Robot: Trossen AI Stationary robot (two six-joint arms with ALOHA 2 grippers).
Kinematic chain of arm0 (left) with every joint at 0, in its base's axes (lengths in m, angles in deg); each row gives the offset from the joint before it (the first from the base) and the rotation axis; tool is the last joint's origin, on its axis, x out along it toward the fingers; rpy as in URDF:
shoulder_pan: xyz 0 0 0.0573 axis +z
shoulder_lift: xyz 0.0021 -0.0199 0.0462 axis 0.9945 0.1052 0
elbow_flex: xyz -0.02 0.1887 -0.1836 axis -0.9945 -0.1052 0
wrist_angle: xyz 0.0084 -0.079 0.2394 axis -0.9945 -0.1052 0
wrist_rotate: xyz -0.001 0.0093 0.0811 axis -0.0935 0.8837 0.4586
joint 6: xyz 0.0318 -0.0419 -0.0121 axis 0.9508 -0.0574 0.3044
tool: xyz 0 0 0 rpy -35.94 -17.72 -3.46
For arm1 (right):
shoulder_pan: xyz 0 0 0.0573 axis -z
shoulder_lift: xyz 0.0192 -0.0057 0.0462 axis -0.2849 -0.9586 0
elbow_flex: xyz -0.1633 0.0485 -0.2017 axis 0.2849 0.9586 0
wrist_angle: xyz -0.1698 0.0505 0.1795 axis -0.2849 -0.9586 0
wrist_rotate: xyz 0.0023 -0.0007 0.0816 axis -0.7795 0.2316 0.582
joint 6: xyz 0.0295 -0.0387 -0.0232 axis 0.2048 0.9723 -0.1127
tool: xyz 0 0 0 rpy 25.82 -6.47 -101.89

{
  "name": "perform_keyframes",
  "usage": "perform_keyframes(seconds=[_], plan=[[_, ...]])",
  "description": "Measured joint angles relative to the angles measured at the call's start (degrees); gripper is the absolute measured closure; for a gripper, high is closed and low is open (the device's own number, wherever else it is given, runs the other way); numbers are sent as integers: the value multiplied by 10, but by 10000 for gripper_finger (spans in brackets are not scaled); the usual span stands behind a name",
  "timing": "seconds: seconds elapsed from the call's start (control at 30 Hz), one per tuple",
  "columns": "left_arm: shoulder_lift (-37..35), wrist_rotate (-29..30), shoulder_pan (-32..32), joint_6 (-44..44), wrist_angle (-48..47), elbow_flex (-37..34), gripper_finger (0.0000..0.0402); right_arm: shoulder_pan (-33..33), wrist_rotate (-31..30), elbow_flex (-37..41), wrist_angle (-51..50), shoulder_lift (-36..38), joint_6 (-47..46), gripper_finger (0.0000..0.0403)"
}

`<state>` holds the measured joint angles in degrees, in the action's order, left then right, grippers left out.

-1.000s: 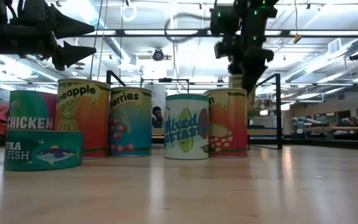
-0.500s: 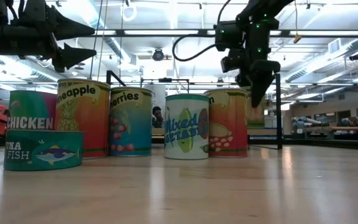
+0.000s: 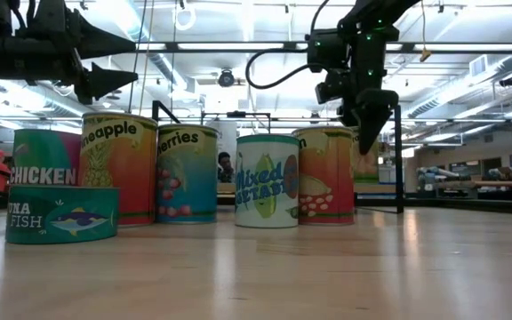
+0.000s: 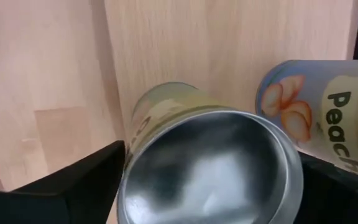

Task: Pick and place cans onto a shelf
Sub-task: Put the canned oranges on the shelf, then put the canned corn on the shelf

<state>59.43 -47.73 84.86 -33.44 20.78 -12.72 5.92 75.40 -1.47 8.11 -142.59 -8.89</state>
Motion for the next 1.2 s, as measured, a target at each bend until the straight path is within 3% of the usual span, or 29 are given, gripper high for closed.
perform_keyframes(seconds=[0.5, 0.97, 1.2], plan=[[0, 0, 0, -1, -1, 0, 8, -23, -19, -5, 14, 0, -2, 3], [0, 0, 0, 0, -2, 0, 8, -51, -47, -81, 26, 1, 1, 3], [0, 0, 0, 4, -2, 0, 8, -93, 19, -83, 94, 1, -31, 3]])
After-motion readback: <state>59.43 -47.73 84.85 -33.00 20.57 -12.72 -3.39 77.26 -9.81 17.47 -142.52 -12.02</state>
